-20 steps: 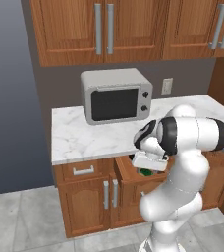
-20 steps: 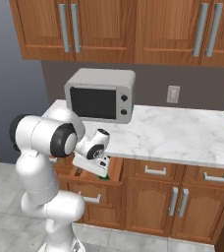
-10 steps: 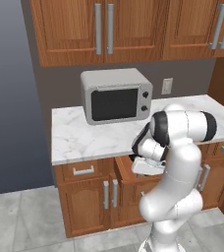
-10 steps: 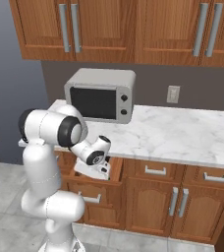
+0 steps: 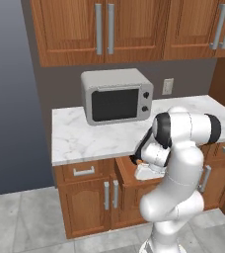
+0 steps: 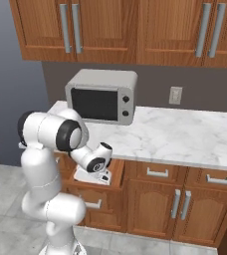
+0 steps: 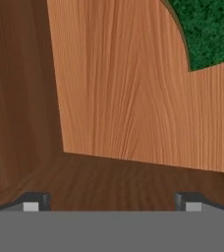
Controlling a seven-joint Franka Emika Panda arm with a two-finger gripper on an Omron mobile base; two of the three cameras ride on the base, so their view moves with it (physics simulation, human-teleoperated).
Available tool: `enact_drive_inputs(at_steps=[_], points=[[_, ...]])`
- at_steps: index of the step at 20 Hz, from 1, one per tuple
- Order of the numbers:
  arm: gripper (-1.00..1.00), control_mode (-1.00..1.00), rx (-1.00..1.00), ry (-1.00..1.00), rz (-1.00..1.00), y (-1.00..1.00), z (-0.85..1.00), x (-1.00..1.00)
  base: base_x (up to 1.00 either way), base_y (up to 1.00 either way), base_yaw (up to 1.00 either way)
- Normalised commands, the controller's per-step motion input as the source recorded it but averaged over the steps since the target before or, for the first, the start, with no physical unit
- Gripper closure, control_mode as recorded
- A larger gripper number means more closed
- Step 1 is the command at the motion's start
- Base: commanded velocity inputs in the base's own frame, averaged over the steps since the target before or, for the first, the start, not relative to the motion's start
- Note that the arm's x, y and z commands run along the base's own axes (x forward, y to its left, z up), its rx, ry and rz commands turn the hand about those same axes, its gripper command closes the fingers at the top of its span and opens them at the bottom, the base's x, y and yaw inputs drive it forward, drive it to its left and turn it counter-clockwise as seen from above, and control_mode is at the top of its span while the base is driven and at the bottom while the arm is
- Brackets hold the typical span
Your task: Restock the sink supplies by placing the sponge and soap dispenser on the counter and next to the sink. Make sure the soap dispenser is upright.
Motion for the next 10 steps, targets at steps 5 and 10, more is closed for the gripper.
enact_drive_inputs(at_steps=[5,10], points=[[-1.00,-1.00,0.00,0.00,0.00,0.00,0.00,-0.94,0.00,0.00,0.00],[-1.00,-1.00,0.00,0.00,0.00,0.00,0.00,-0.95,0.00,0.00,0.00]])
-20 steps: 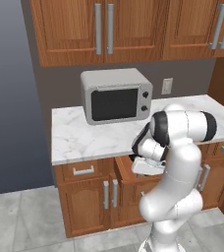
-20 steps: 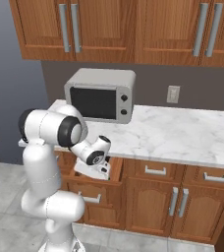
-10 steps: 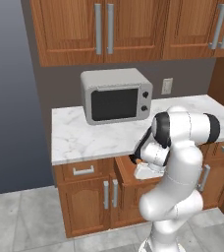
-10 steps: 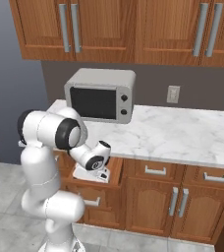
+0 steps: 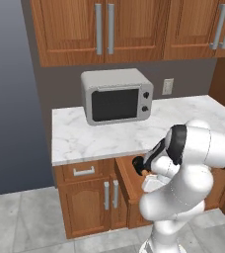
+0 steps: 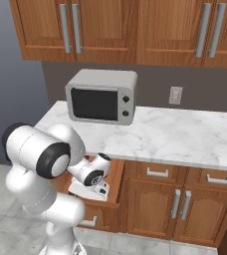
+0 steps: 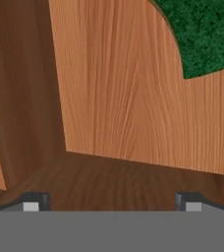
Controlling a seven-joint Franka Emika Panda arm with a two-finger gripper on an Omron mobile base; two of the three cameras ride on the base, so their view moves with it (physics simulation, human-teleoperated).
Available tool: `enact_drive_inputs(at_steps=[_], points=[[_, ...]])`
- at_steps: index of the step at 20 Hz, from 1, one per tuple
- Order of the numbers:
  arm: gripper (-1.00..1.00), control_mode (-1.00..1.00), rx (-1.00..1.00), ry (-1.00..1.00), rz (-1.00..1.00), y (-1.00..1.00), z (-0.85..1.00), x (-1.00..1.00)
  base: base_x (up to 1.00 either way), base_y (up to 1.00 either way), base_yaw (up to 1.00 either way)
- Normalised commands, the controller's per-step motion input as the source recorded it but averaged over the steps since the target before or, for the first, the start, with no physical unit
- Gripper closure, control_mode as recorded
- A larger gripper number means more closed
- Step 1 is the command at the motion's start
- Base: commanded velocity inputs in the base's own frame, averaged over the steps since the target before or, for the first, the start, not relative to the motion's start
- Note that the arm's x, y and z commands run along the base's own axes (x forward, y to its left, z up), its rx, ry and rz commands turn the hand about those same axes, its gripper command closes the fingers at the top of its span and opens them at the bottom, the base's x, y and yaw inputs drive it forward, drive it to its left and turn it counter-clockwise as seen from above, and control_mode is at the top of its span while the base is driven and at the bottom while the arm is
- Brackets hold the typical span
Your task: Restock the sink supplies by placing the sponge and soap dispenser on the counter and next to the sink. Make sure the soap dispenser is upright.
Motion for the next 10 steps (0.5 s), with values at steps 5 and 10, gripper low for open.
enact_drive_inputs(at_steps=[5,10], points=[[-1.00,-1.00,0.00,0.00,0.00,0.00,0.02,-0.82,0.00,0.00,0.00],[-1.00,-1.00,0.00,0.00,0.00,0.00,0.18,-0.40,0.00,0.00,0.00]])
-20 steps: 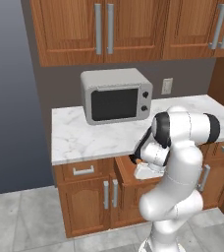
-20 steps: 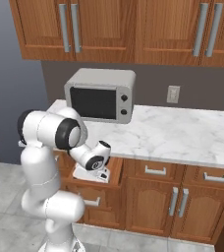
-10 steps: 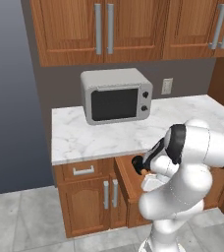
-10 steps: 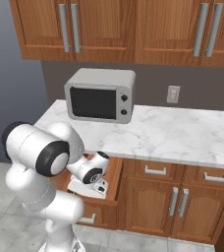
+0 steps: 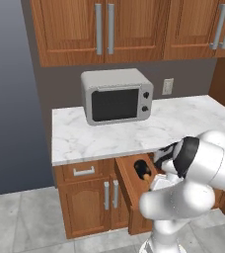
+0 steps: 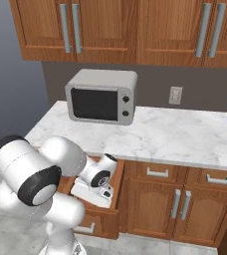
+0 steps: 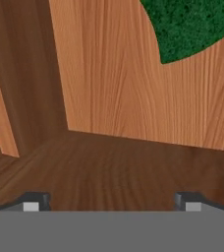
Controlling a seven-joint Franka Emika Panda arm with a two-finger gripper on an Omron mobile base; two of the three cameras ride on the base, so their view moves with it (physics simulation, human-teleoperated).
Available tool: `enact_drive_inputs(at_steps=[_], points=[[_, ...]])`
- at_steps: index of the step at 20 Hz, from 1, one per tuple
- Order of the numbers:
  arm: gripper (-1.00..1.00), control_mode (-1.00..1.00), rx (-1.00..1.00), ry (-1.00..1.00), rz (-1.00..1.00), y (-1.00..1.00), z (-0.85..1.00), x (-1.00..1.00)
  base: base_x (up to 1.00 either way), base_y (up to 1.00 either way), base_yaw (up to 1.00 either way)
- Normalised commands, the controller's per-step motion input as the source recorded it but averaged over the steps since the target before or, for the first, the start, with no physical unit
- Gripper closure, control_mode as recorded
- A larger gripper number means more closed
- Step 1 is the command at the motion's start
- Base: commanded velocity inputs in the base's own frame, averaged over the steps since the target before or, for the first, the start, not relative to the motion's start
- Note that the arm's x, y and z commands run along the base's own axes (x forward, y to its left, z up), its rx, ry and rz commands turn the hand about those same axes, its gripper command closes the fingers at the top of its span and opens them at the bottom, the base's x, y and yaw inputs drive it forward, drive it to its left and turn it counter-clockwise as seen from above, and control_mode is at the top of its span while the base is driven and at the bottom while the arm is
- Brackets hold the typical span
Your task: Restock the sink supplies by placing the sponge and soap dispenser on the counter and next to the sink. Make sure the soap dispenser is upright.
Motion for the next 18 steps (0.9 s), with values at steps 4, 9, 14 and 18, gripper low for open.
enact_drive_inputs(at_steps=[4,9,14,18], points=[[-1.00,-1.00,-0.02,0.01,0.00,0.00,0.12,-0.21,0.00,0.00,0.00],[-1.00,-1.00,-0.02,0.08,0.01,0.00,0.21,0.26,0.00,0.00,0.00],[-1.00,-1.00,0.00,0.06,0.00,0.00,0.24,0.64,0.00,0.00,0.00],[-1.00,-1.00,-0.01,0.01,0.00,0.00,0.04,0.35,0.00,0.00,0.00]])
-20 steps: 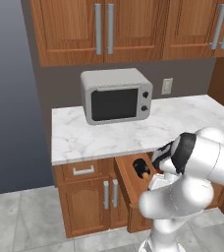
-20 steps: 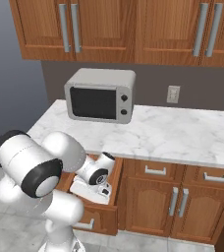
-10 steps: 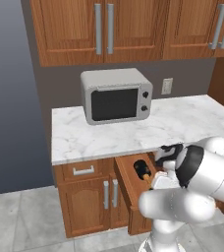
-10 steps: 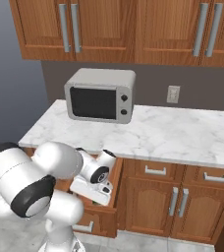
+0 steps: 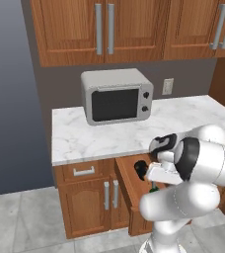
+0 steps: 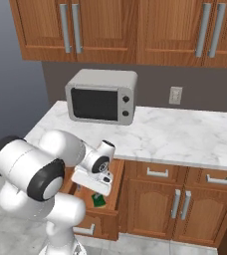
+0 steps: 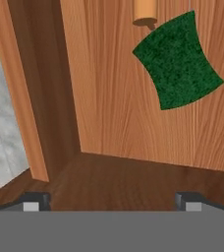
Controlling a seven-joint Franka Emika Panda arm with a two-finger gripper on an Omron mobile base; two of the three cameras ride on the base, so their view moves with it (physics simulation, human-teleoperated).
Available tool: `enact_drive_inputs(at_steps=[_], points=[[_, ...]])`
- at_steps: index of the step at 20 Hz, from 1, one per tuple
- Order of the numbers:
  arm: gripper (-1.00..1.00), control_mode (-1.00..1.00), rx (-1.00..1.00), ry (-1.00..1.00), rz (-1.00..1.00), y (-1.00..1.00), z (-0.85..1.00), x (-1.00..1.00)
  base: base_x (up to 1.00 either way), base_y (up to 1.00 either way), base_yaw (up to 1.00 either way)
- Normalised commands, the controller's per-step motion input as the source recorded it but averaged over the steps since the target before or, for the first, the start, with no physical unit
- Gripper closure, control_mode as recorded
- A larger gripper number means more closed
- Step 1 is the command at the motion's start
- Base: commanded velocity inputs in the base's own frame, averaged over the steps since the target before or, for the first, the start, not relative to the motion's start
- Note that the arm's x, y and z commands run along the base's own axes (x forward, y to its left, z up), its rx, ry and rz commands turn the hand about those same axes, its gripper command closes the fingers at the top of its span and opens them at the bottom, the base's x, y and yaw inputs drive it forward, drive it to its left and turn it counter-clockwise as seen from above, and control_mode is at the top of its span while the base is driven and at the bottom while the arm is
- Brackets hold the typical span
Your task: Restock the sink supplies by placing the sponge and soap dispenser on the counter and next to the sink. Make sure the soap dispenser is upright.
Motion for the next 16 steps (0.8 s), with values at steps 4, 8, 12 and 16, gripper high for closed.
enact_drive_inputs(at_steps=[4,8,12,16], points=[[-1.00,-1.00,-0.09,0.00,0.01,0.02,0.00,0.25,0.00,0.00,0.00],[-1.00,-1.00,-0.13,-0.03,0.01,0.02,0.00,0.06,0.00,0.00,0.00],[-1.00,-1.00,-0.12,-0.01,0.00,0.01,0.00,0.14,0.00,0.00,0.00],[-1.00,-1.00,-0.09,0.00,0.00,0.00,0.00,0.22,0.00,0.00,0.00]])
